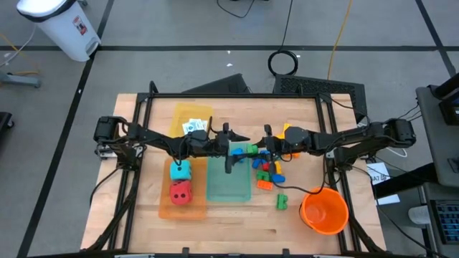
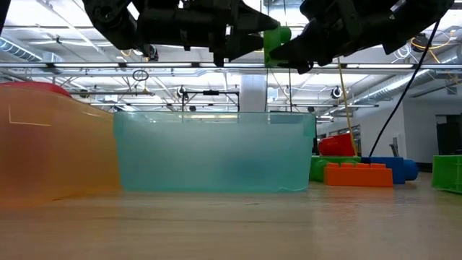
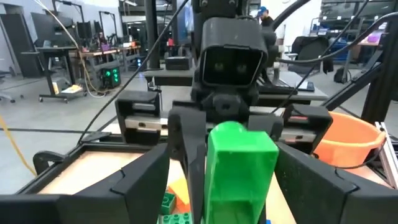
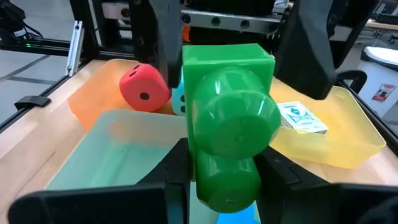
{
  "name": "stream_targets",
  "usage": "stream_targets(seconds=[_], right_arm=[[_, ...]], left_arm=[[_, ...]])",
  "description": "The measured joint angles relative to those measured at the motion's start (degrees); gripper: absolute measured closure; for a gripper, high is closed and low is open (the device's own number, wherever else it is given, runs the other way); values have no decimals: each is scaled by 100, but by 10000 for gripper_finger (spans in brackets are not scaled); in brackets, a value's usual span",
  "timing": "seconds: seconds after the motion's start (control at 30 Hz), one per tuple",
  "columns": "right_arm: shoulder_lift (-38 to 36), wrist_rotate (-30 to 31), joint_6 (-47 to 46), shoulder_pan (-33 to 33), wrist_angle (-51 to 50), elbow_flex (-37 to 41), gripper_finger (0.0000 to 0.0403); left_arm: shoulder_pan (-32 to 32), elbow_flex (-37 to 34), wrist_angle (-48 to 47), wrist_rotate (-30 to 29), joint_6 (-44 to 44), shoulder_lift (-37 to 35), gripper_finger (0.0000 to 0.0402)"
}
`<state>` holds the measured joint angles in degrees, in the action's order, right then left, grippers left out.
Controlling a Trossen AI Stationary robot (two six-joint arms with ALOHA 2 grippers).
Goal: Pick & Place Toys
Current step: Put the green game piece into the green bin
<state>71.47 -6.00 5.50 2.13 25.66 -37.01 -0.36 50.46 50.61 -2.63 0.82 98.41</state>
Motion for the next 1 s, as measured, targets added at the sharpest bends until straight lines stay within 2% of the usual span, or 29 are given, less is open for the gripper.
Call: stream_targets(seconds=[0.6, 0.83, 1.0], right_arm=[[183, 0, -8, 0, 338, 2, 321], [183, 8, -13, 4, 380, 2, 321], [183, 37, -22, 4, 399, 2, 321]], left_arm=[[-13, 0, -98, -42, -94, 0, 148], [-15, 0, -69, -17, -106, 0, 178], [-15, 0, -52, 4, -107, 0, 220]])
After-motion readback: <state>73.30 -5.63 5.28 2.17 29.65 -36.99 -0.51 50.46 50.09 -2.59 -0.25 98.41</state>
